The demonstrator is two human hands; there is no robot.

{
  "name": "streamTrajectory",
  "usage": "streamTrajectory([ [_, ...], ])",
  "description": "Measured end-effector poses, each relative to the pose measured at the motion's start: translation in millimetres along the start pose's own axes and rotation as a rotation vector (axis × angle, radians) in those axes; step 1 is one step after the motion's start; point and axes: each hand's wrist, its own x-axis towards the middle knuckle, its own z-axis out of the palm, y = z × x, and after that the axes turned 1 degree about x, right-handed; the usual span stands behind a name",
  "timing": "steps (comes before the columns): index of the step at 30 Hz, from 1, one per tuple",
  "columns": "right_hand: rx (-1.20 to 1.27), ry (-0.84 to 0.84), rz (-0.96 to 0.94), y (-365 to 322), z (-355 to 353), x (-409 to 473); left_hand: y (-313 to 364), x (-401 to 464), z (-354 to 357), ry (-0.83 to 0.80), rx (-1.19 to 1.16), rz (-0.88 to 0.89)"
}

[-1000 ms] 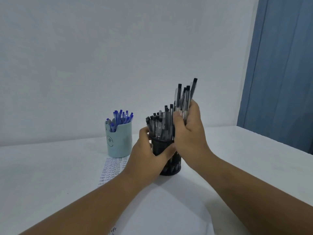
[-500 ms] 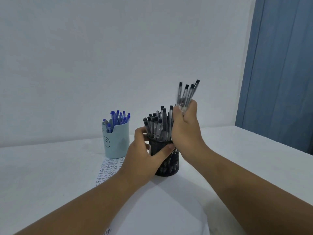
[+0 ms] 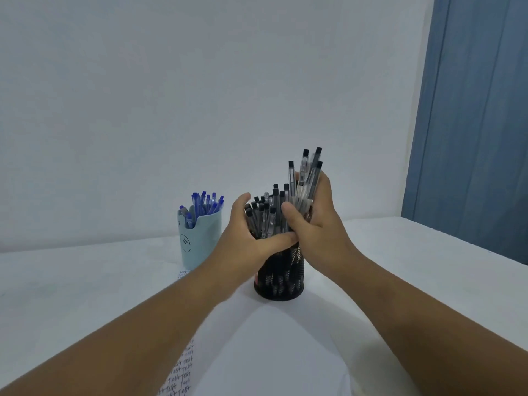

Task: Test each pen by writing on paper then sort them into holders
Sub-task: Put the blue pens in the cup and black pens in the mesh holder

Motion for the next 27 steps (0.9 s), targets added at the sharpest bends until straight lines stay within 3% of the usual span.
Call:
streamTrajectory([
  [5,-0.010,-0.070,0.004,0,-4,0,14,23,-13,-0.245,0.037,-0.066],
  [9,0.051,-0.020,0.017,-5,-6,3,22,38,-24,-0.357,0.033,-0.091],
  [14,0.111,0.074,-0.056,-5,-8,12,12,40,-20,-0.208,-0.018,-0.061],
  [19,0.175,0.039,-0.094,-13,-8,11,19,42,-19,-0.065,-0.064,0.030],
  [24,0.140,0.112,-0.095,-21,-6,12,10,37,-21,-0.178,-0.058,-0.001],
  [27,0.025,0.058,-0.083,-23,-3,18,8,37,-20,-0.187,-0.056,-0.009],
])
